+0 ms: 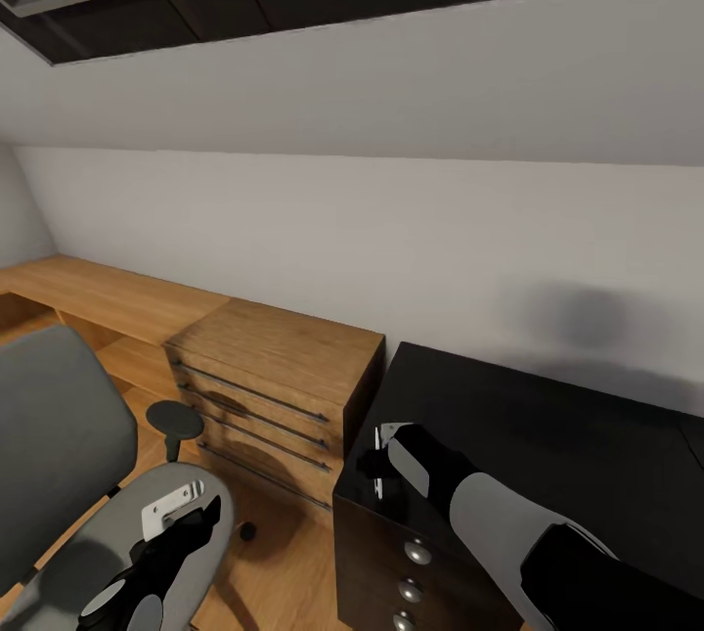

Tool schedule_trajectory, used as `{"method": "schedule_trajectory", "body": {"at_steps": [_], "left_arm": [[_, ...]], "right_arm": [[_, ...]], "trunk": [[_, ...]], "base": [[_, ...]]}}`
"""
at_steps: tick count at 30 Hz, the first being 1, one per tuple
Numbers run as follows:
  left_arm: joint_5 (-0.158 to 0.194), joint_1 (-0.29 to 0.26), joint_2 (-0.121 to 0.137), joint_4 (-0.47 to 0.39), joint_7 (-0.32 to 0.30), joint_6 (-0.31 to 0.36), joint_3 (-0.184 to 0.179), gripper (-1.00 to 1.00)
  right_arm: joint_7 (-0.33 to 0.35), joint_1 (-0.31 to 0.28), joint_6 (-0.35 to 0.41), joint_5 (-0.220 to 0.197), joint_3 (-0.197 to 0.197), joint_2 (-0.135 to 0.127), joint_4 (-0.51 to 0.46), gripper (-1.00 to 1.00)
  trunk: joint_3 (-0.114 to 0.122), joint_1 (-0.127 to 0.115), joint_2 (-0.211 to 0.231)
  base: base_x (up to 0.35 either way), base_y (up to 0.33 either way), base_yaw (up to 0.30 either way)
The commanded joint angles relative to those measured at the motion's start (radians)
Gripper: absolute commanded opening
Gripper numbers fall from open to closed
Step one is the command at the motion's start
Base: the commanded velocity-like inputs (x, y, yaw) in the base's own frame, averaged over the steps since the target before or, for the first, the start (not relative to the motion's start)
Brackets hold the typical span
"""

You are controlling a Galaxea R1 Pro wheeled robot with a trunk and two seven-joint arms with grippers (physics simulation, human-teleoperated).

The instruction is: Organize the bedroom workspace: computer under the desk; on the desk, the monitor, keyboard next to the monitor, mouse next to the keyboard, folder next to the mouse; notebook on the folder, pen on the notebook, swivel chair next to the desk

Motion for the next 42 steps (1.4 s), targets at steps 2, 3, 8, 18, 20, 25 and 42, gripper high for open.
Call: {"method": "schedule_trajectory", "body": {"at_steps": [2,3,8,18,20,25,42], "left_arm": [[0.01,0.0,0.0,-0.002,0.006,0.003,0.001,1.0],[0.01,0.0,0.0,-0.002,0.006,0.003,0.001,1.0],[0.01,0.0,0.0,-0.002,0.006,0.003,0.0,1.0],[0.01,0.0,0.0,-0.003,0.006,0.003,0.0,1.0],[0.01,0.0,0.0,-0.003,0.006,0.003,0.0,1.0],[0.01,0.0,0.0,-0.004,0.006,0.003,0.0,1.0],[0.01,0.0,0.0,-0.004,0.006,0.003,0.001,1.0]], "right_arm": [[-0.008,-0.001,0.003,-0.009,0.005,0.0,-0.001,1.0],[-0.008,0.0,0.003,-0.009,0.005,0.0,-0.001,1.0],[-0.008,-0.001,0.003,-0.008,0.005,0.0,-0.001,1.0],[-0.008,-0.001,0.003,-0.007,0.004,0.0,-0.001,1.0],[-0.008,-0.001,0.003,-0.007,0.004,0.0,-0.001,1.0],[-0.008,-0.001,0.003,-0.007,0.004,0.0,-0.002,1.0],[-0.008,-0.001,0.004,-0.007,0.004,0.0,-0.003,1.0]], "trunk": [[-0.001,0.0,-0.001],[-0.001,0.0,-0.001],[-0.013,0.015,-0.029],[-0.026,0.031,-0.057],[-0.026,0.031,-0.057],[-0.026,0.031,-0.057],[-0.039,0.046,-0.085]], "base": [[0.0,0.0,0.0],[0.0,0.0,0.0],[0.0,0.0,0.0],[0.0,0.0,0.0],[0.0,0.0,0.0],[0.0,0.0,0.0],[0.0,0.0,0.0]]}}
